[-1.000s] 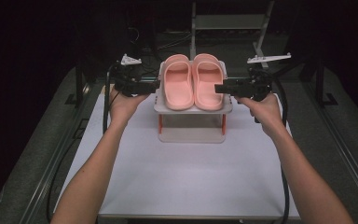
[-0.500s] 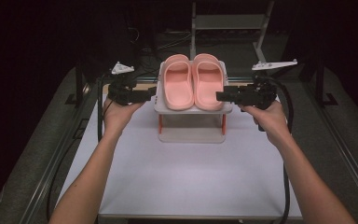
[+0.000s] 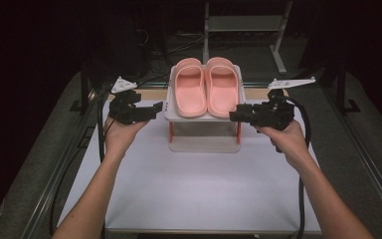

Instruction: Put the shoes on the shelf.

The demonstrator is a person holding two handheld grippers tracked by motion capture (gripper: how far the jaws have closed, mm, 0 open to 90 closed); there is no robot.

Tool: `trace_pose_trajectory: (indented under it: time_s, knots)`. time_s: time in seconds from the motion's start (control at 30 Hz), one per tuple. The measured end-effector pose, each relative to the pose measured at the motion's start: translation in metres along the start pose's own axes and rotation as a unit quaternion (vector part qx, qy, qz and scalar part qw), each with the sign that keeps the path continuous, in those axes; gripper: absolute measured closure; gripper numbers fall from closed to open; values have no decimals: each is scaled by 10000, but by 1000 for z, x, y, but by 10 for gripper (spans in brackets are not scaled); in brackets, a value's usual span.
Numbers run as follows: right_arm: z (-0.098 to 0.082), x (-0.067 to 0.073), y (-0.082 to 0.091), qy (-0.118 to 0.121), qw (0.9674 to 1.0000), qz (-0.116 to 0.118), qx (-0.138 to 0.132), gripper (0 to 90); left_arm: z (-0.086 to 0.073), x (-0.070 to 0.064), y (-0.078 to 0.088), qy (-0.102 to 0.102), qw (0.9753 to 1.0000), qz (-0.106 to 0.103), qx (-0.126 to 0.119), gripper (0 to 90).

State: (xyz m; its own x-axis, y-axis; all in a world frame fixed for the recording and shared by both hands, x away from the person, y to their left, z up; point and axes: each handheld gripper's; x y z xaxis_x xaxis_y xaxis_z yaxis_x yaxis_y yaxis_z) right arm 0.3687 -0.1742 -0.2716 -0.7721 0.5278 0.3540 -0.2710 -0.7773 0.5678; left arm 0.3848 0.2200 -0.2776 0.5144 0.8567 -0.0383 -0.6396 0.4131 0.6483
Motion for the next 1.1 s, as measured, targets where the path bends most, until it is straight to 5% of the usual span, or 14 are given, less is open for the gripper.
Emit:
trace_pose_trajectory:
  time_s: [1.1]
  knots:
    - [-48,10,3,12,9996,266,38,446,-51,1,8,-50,9999,-78,53,115]
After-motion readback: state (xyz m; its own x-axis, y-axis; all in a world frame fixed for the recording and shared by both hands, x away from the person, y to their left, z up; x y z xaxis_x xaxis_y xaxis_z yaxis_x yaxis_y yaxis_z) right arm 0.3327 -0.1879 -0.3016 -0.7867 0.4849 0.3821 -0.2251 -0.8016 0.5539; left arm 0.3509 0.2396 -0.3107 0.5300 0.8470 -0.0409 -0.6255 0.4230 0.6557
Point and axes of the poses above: each handheld gripper's, and its own axes: y roughly backward along the jaws, z roughly out of its top, x roughly to its left, and after that the axes turned 13 degrees about x, right-handed
